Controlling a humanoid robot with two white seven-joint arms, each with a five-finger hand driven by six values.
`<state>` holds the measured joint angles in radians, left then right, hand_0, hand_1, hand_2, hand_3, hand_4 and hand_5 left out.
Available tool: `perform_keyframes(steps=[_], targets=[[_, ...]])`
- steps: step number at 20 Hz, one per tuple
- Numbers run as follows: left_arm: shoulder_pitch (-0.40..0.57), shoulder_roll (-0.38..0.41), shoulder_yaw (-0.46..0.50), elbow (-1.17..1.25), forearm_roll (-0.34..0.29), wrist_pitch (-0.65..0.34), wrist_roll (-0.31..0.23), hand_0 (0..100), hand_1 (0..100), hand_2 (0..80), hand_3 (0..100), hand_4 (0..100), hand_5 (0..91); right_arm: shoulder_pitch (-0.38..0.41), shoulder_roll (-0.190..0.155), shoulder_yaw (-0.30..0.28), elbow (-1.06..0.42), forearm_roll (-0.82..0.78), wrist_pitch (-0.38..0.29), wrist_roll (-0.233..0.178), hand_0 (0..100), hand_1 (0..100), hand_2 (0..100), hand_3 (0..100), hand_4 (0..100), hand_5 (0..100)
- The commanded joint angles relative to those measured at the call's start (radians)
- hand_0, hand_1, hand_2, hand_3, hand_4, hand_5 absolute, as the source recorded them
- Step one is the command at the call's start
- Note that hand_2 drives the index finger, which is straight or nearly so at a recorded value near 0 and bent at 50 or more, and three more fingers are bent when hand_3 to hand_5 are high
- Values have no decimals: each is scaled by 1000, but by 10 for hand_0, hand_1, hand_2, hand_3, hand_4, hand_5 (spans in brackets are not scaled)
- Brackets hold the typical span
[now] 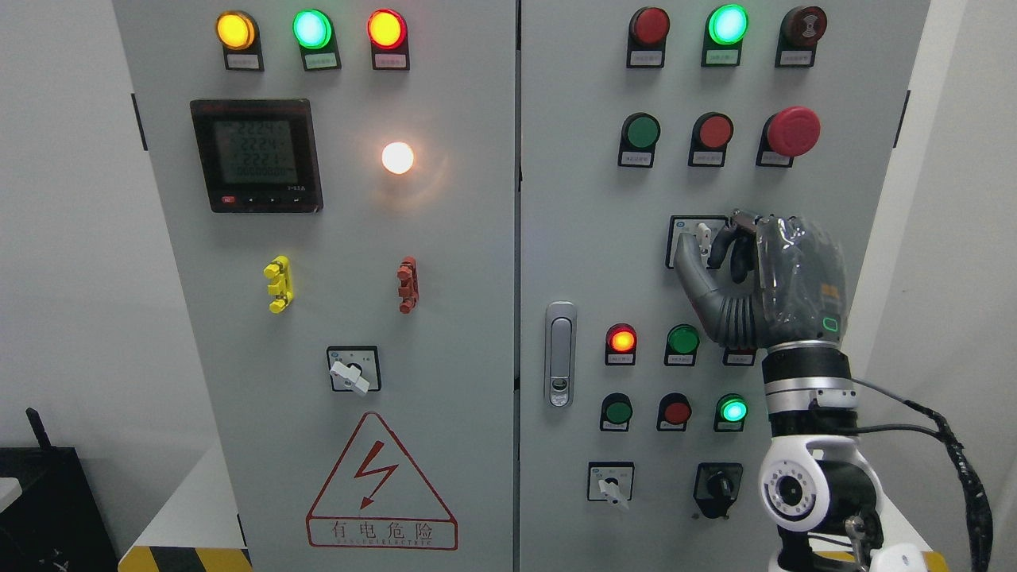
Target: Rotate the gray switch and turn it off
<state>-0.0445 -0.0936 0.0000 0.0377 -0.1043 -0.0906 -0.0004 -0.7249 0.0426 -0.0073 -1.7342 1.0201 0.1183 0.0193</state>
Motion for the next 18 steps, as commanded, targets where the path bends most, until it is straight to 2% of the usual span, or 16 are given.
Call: perform_keyframes(steps=[1,11,18], targets=[[0,0,32,-1,0,0,0,120,389,0,0,0,0,2,-9,-31,-2,-2,0,-1,480,386,741,1000,910,1000],[0,0,32,1,0,0,0,120,389,0,0,0,0,5,-12,-42,-24,-6,-6,-4,431,377,742,1000,910,1000],[0,0,32,-1,0,0,0,120,389,0,0,0,0,30,-10,-43,-102,-43,-52,-6,404,347,740,1000,911,1000]])
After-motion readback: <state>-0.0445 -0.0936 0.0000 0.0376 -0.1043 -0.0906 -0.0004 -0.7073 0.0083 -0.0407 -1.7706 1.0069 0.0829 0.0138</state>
